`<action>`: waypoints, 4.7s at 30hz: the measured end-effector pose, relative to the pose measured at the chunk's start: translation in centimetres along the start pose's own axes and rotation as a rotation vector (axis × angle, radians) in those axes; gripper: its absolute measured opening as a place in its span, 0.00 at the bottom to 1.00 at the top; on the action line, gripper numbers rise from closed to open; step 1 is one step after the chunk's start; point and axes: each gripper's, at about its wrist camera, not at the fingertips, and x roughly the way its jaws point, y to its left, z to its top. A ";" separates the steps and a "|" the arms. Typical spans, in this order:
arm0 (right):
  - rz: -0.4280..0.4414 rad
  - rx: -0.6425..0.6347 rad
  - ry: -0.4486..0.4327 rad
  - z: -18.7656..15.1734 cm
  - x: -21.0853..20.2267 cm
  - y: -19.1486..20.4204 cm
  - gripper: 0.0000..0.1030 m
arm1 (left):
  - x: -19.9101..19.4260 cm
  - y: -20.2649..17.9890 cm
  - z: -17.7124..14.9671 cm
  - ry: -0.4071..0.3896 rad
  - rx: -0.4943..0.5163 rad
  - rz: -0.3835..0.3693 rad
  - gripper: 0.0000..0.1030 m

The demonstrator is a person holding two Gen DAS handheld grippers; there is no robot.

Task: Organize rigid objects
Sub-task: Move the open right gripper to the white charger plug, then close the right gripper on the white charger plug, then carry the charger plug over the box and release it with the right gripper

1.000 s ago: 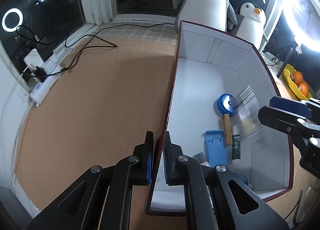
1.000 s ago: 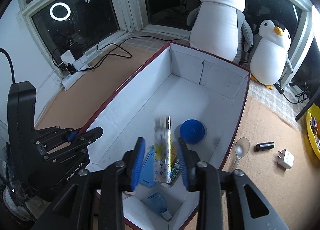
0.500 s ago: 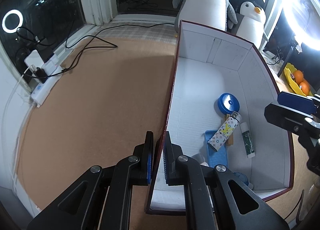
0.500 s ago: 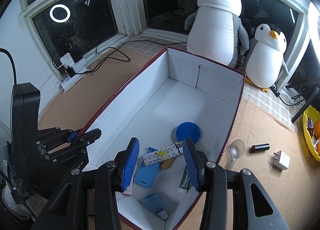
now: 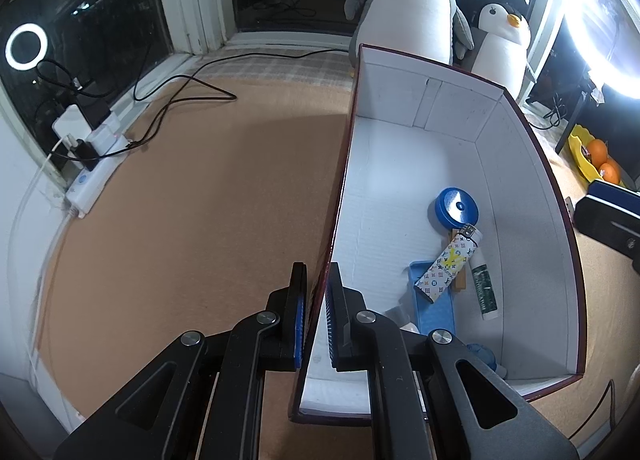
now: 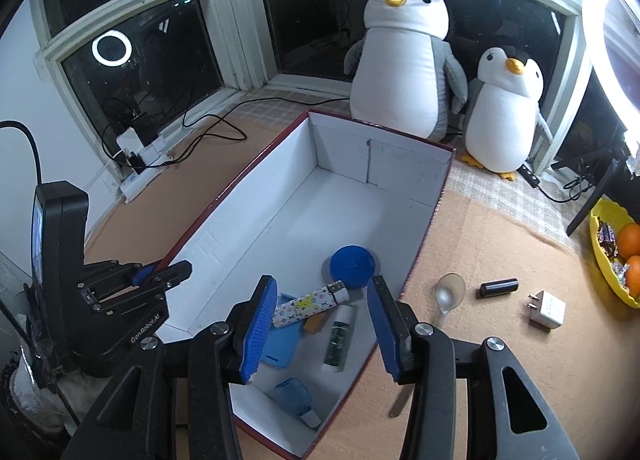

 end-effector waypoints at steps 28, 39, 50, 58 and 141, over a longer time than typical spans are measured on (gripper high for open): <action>-0.117 0.236 0.000 -4.6 -2.4 -12.1 0.46 | 0.0 -0.8 0.0 0.015 0.027 0.046 0.07; -0.202 0.364 0.045 -8.2 -1.9 -19.5 0.46 | 0.6 -1.1 0.1 0.036 0.038 0.081 0.07; -0.233 0.380 0.073 -7.3 0.2 -25.0 0.49 | 0.9 -1.3 0.2 0.050 0.037 0.103 0.08; -0.212 0.373 0.130 -5.0 4.1 -26.3 0.62 | 1.0 -1.5 0.2 0.053 0.039 0.118 0.08; 0.097 -0.015 0.174 3.5 7.9 2.6 0.42 | 1.1 0.1 -0.5 0.014 -0.021 -0.021 0.08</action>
